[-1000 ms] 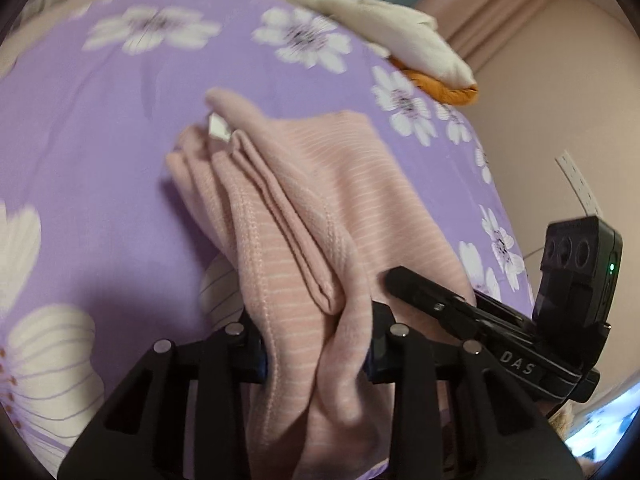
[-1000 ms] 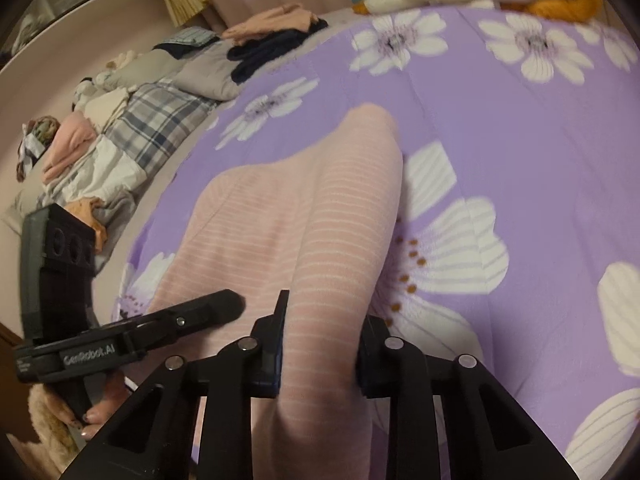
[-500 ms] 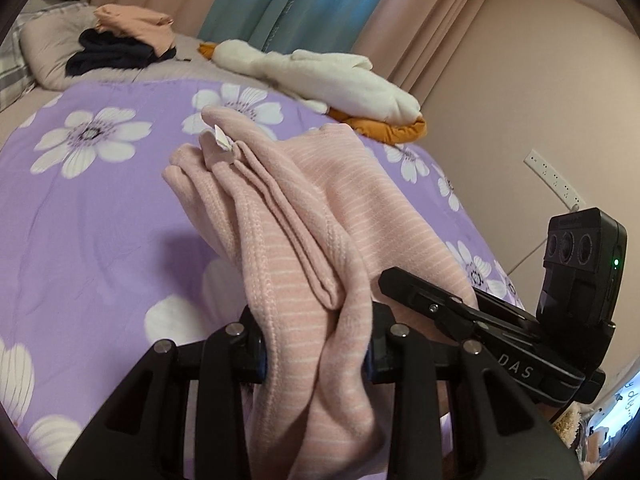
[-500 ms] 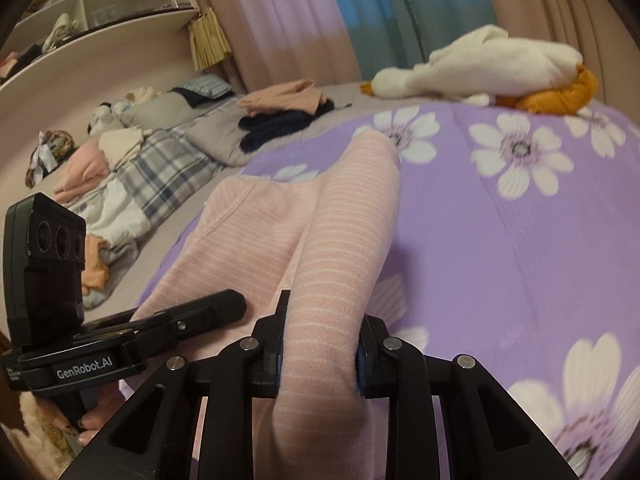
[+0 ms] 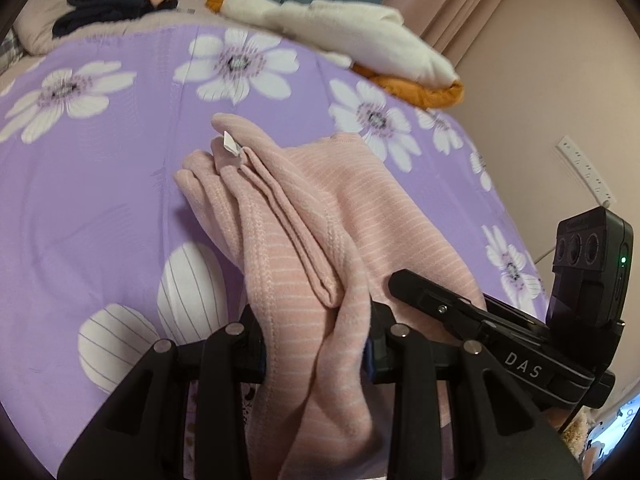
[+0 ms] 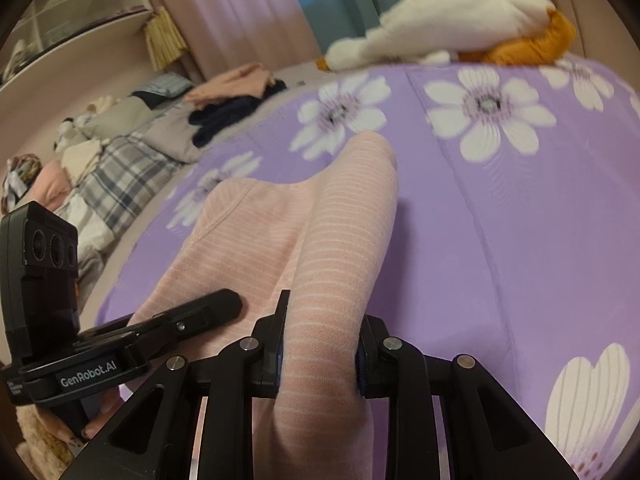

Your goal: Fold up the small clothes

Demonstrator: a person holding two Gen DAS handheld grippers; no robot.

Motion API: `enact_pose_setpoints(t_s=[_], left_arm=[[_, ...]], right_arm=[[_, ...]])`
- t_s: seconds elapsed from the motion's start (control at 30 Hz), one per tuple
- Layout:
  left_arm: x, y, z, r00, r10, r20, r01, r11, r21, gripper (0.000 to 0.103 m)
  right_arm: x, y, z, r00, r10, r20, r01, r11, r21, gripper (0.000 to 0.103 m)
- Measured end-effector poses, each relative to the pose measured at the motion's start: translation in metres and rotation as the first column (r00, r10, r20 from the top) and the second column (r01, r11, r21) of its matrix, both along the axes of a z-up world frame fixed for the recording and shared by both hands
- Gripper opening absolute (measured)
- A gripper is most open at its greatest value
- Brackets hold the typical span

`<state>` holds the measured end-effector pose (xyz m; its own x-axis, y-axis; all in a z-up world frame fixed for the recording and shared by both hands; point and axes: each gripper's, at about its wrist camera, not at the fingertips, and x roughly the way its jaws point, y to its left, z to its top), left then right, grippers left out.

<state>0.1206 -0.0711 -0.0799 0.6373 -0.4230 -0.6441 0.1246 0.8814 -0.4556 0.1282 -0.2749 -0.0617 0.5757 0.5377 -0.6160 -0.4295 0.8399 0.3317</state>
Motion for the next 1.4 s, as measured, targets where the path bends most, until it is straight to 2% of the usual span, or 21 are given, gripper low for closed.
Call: enact_pose_setpoints(t_s=[0.27, 0.47, 0.5, 0.63, 0.73, 0.8, 0.87, 0.93, 0.97, 1.0, 1.03, 1.1, 1.23, 1.4], left_arm=[[0.005, 0.001, -0.026, 0.995, 0.018, -0.093, -0.018, 1.000, 0.002, 0.036], [0.004, 0.006, -0.034, 0.988, 0.039, -0.152, -0.041, 0.999, -0.009, 0.047], [0.004, 0.007, -0.035, 0.986, 0.049, -0.162, -0.051, 0.999, -0.009, 0.052], [-0.001, 0.009, -0.034, 0.983, 0.058, -0.174, -0.059, 0.998, -0.006, 0.059], [-0.006, 0.010, -0.029, 0.981, 0.085, -0.174, -0.080, 0.996, 0.031, 0.065], [-0.014, 0.011, -0.021, 0.983, 0.102, -0.153, -0.095, 0.994, 0.053, 0.066], [-0.022, 0.011, -0.010, 0.986, 0.115, -0.119, -0.106, 0.991, 0.079, 0.072], [-0.032, 0.011, 0.005, 0.989, 0.129, -0.067, -0.122, 0.987, 0.102, 0.089], [-0.037, 0.012, 0.012, 0.990, 0.131, -0.046, -0.126, 0.986, 0.108, 0.093], [-0.043, 0.012, 0.021, 0.991, 0.133, -0.018, -0.130, 0.985, 0.113, 0.099], [-0.050, 0.012, 0.030, 0.991, 0.135, 0.007, -0.135, 0.984, 0.119, 0.102], [-0.059, 0.012, 0.042, 0.988, 0.146, 0.052, -0.152, 0.980, 0.132, 0.102], [-0.079, 0.010, 0.062, 0.981, 0.153, 0.119, -0.172, 0.971, 0.165, 0.102], [-0.097, 0.008, 0.067, 0.980, 0.152, 0.129, -0.172, 0.972, 0.159, 0.103]], right_arm=[[0.007, -0.005, -0.019, 0.995, -0.026, -0.092, 0.024, 0.999, -0.022, 0.027], [0.009, -0.008, -0.026, 0.988, -0.048, -0.148, 0.044, 0.999, -0.031, 0.030], [0.009, -0.009, -0.027, 0.987, -0.050, -0.154, 0.046, 0.998, -0.030, 0.032], [0.007, -0.012, -0.027, 0.983, -0.085, -0.164, 0.076, 0.995, -0.062, 0.044], [0.005, -0.017, -0.026, 0.980, -0.106, -0.167, 0.096, 0.993, -0.068, 0.049], [0.003, -0.021, -0.023, 0.977, -0.131, -0.167, 0.119, 0.990, -0.080, 0.054], [0.000, -0.023, -0.018, 0.978, -0.150, -0.147, 0.137, 0.986, -0.095, 0.054], [-0.007, -0.027, -0.008, 0.979, -0.169, -0.116, 0.158, 0.982, -0.101, 0.054], [-0.009, -0.029, -0.005, 0.979, -0.174, -0.107, 0.164, 0.982, -0.097, 0.055], [-0.011, -0.031, 0.000, 0.979, -0.179, -0.097, 0.171, 0.981, -0.090, 0.059], [-0.015, -0.034, 0.005, 0.980, -0.183, -0.080, 0.177, 0.981, -0.079, 0.068], [-0.023, -0.037, 0.016, 0.981, -0.188, -0.040, 0.185, 0.981, -0.065, 0.076], [-0.039, -0.040, 0.033, 0.979, -0.205, 0.017, 0.206, 0.977, -0.057, 0.078], [-0.061, -0.040, 0.050, 0.978, -0.188, 0.085, 0.192, 0.981, -0.034, 0.082]])
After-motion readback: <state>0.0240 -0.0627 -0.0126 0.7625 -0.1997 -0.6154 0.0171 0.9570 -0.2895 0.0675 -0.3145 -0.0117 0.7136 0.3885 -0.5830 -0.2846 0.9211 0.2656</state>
